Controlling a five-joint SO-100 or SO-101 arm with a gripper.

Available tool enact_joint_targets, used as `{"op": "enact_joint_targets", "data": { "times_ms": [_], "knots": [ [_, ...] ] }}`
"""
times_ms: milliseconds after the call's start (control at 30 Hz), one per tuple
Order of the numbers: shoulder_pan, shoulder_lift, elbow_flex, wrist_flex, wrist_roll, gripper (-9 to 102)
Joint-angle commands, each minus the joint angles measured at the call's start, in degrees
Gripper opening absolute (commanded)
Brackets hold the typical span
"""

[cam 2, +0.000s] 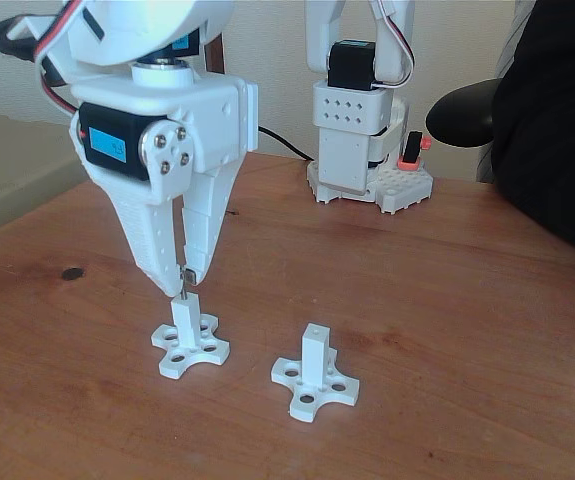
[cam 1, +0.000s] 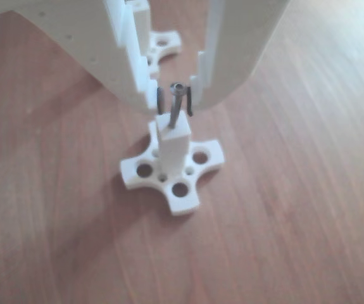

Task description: Grab the screw and set it in the hole.

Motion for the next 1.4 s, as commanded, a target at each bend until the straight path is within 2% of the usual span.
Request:
{"op": "enact_joint_targets", "data": {
  "times_ms": [0, 800, 1367],
  "knots": [
    [-0.53, 1.41, -5.19, -0.53, 0.35, 2],
    [-0.18, 0.62, -6.33, -3.08, 0.09, -4],
    [0.18, 0.44, -9.49, -3.96, -0.79, -4]
  ]
}}
